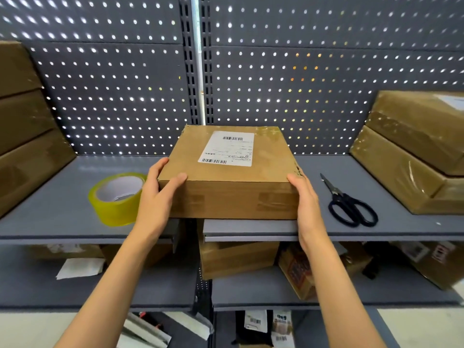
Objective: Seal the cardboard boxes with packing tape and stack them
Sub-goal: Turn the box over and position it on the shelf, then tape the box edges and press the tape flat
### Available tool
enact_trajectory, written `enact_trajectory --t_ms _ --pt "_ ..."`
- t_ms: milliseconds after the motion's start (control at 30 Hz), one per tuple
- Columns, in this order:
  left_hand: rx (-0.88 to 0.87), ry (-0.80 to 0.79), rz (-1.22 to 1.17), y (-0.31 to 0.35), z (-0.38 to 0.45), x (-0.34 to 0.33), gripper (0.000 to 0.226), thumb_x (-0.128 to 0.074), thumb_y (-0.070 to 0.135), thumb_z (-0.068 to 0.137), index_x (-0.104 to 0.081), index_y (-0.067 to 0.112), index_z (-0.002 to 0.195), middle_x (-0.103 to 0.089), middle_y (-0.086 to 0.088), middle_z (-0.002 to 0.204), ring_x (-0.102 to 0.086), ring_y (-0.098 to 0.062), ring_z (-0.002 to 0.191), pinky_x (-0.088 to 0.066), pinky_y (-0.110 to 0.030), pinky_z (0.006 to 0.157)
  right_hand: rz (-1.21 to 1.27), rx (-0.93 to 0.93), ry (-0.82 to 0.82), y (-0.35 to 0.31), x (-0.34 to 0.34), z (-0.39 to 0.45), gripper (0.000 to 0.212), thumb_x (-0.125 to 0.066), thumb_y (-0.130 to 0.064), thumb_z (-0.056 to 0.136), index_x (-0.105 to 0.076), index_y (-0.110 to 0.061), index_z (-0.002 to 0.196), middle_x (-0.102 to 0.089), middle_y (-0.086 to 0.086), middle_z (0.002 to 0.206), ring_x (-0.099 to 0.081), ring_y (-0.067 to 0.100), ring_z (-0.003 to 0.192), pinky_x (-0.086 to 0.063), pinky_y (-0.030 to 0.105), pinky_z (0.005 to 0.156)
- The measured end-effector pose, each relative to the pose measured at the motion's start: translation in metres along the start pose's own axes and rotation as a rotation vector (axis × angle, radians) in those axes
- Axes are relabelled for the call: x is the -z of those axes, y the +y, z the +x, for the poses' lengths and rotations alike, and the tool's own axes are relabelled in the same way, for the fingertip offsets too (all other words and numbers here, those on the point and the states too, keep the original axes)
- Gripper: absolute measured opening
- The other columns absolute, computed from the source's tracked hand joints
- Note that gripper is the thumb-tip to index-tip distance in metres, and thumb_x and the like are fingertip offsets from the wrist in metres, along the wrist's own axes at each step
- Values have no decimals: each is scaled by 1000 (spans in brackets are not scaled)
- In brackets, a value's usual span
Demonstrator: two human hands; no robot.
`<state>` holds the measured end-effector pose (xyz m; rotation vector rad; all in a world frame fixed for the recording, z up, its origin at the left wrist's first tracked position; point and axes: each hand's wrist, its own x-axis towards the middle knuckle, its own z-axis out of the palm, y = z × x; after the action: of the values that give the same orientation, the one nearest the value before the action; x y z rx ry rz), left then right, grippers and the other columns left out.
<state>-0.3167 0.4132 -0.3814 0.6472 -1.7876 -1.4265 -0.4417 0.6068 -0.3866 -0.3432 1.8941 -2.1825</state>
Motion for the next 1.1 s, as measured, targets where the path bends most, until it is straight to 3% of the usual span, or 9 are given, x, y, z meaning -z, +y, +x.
enact_trajectory --t_ms 133,233,333,400,567,700,867,1033,1100 --pt "-15 -9 19 0 0 -4 47 -56 25 94 -41 26 138 -46 8 117 -46 8 89 -38 -7 69 23 -9 -48 -1 4 2 93 -62 -64 60 -43 -25 143 -56 -8 135 -48 12 127 -31 43 113" --pt "-23 -33 107 4 -3 -2 49 -55 29 94 -39 23 141 -45 4 125 -48 0 97 -37 -13 77 -5 -18 -53 -2 5 1 85 -62 -63 68 -43 -26 143 -54 -10 136 -49 10 127 -33 41 113" --pt "-208 -42 544 11 0 2 51 -53 29 95 -40 14 142 -37 -4 148 -33 -20 135 -29 -30 106 -51 8 35 -8 3 -5 64 -57 -47 90 -38 -22 146 -45 -15 138 -42 4 126 -32 26 108" --pt "-399 -62 749 24 2 -3 49 -54 24 94 -43 10 140 -33 -10 151 -24 -27 142 -21 -37 112 -101 60 98 -13 6 -8 57 -51 -42 94 -41 -18 145 -44 -12 141 -40 3 128 -32 23 106" --pt "-660 -433 788 62 3 -61 39 -45 24 99 -49 13 136 -41 -3 147 -32 -20 138 -21 -26 109 -342 176 178 -22 16 -2 46 -50 -37 97 -53 -12 136 -53 -6 136 -45 1 117 -35 22 101" --pt "-729 -709 748 70 16 -122 36 -40 19 102 -51 11 135 -44 -6 146 -36 -22 136 -26 -32 111 -362 110 146 -22 14 4 43 -49 -31 98 -54 -9 134 -58 -1 130 -52 13 120 -41 37 105" --pt "-638 -951 824 65 39 -159 37 -32 14 104 -48 9 137 -35 -5 152 -22 -18 144 -16 -24 110 -416 123 98 -20 13 5 35 -43 -33 99 -67 -7 102 -65 21 97 -55 16 80 -45 36 74" --pt "-582 -959 741 56 44 -163 31 -34 14 103 -60 7 118 -53 -8 136 -32 -19 139 -27 -28 105 -379 105 109 -16 12 5 34 -44 -36 98 -69 -16 111 -67 20 89 -54 20 75 -42 33 69" --pt "-600 -932 732 54 44 -165 28 -36 13 102 -60 6 113 -58 -10 125 -45 -22 125 -33 -32 100 -395 105 145 -15 12 6 34 -44 -33 98 -70 -15 83 -57 2 63 -48 14 70 -36 29 62"
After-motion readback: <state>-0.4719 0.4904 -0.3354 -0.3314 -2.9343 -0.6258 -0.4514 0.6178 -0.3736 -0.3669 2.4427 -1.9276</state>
